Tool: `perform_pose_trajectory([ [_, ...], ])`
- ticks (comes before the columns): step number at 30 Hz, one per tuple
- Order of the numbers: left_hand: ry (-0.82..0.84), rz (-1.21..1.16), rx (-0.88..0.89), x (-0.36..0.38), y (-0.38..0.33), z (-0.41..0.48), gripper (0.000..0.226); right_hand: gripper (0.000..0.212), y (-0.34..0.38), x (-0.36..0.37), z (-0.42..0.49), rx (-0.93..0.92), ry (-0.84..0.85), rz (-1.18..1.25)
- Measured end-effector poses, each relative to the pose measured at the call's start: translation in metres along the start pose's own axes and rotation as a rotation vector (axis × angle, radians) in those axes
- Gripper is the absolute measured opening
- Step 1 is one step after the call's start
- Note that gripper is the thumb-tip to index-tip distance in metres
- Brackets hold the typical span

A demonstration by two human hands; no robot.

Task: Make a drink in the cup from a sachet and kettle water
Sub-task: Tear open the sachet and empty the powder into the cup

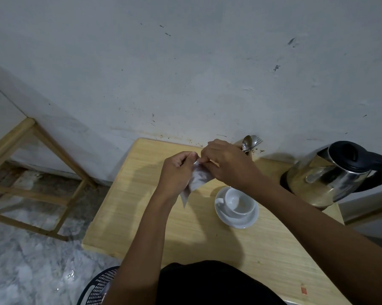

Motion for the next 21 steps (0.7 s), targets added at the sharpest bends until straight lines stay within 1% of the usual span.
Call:
perform_pose_trajectory([
  [3, 0.033, 0.006, -0.031, -0.005, 0.008, 0.002, 0.023, 0.009, 0.005, 0.003, -0.004, -0.073, -0.032, 0.015],
  [7, 0.131, -0.092, -0.074, -0.011, 0.012, -0.001, 0.022, 0.006, 0.0, -0.003, -0.002, -0.019, -0.054, 0.051],
  [10, 0.267, -0.17, -0.093, -0.011, 0.016, -0.004, 0.019, 0.007, 0.0, -0.007, -0.005, -0.014, -0.068, 0.049],
  [12, 0.359, -0.136, -0.068, -0.012, 0.017, -0.006, 0.019, 0.013, 0.0, -0.007, -0.005, -0.032, -0.078, 0.045],
  [13, 0.387, -0.106, -0.059, -0.012, 0.018, -0.006, 0.02, 0.012, 0.0, -0.007, -0.005, -0.045, -0.078, 0.041],
  [15, 0.407, -0.079, -0.042, -0.012, 0.018, -0.007, 0.015, 0.004, 0.0, -0.005, -0.005, -0.084, -0.08, 0.031],
  [17, 0.388, -0.056, -0.035, -0.011, 0.019, -0.006, 0.012, 0.008, -0.003, -0.003, -0.007, -0.108, -0.082, 0.026],
  [21, 0.349, -0.033, -0.019, -0.015, 0.023, -0.001, 0.019, 0.005, -0.003, -0.003, -0.012, -0.149, -0.105, -0.001],
])
Point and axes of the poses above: each hand's wrist, its own z-axis towards the middle knuckle, its own x-axis out of the palm, y = z × x, the point moved 4 cm from there along z, towards the middle knuckle, and after that the axes turned 7 degrees about z, right-handed, at the moved point
